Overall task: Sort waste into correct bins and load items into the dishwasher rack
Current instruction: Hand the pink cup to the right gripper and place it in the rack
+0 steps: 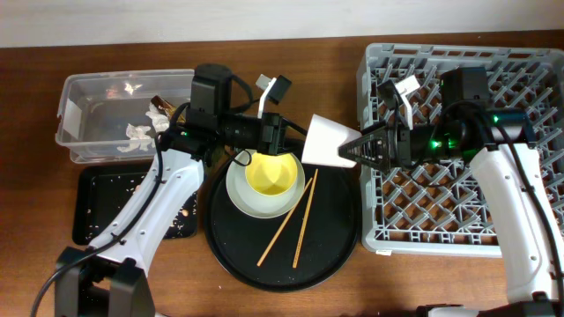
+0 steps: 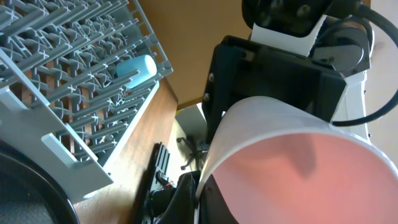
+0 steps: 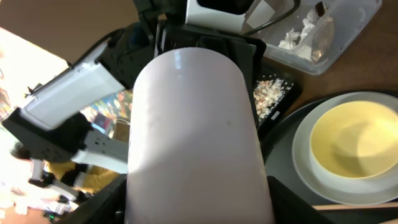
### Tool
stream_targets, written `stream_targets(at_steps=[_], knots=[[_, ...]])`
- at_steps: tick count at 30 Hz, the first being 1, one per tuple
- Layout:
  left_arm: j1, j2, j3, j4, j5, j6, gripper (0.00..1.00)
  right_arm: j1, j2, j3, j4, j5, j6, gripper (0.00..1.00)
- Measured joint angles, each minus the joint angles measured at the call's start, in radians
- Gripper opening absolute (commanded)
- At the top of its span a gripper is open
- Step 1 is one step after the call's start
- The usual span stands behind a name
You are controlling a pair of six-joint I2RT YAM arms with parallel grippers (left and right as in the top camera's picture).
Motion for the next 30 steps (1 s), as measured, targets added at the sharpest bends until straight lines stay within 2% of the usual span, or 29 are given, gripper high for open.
stream_targets(at_steps=[4, 6, 7, 10, 12, 14, 17, 21, 25, 30], knots=[[-0.008, 0.0, 0.0, 0.0, -0.045, -0.008, 0.36, 0.003, 0.0, 0.0, -0.004, 0.051, 0.002, 0.57], [-0.012, 0.0, 0.0, -0.005, -0.095, 0.004, 0.42, 0.005, 0.0, 0.0, -0.018, 0.126, 0.001, 0.57], [-0.012, 0.0, 0.001, -0.029, -0.119, 0.018, 0.43, 0.005, 0.0, 0.0, -0.023, 0.161, 0.002, 0.57], [-0.011, 0.0, 0.009, -0.264, -0.285, 0.129, 0.47, 0.004, 0.001, 0.0, -0.035, 0.324, 0.013, 0.54], [0.001, 0.0, 0.008, -0.435, -0.468, 0.215, 0.48, -0.02, 0.001, 0.0, -0.048, 0.487, 0.072, 0.51], [0.024, -0.001, 0.011, -0.521, -0.558, 0.266, 0.48, -0.076, 0.002, 0.016, -0.056, 0.658, 0.156, 0.51], [0.103, -0.016, 0.009, -0.647, -0.79, 0.312, 0.48, -0.195, 0.005, 0.095, -0.06, 0.977, 0.294, 0.51], [0.129, -0.119, 0.009, -0.677, -0.998, 0.336, 0.48, -0.302, 0.005, 0.171, -0.026, 1.29, 0.416, 0.5], [0.129, -0.182, 0.009, -0.679, -1.072, 0.34, 0.49, -0.41, 0.065, 0.176, -0.03, 1.397, 0.455, 0.52], [0.129, -0.182, 0.009, -0.7, -1.092, 0.34, 0.48, -0.507, 0.238, 0.177, -0.008, 1.41, 0.496, 0.53]])
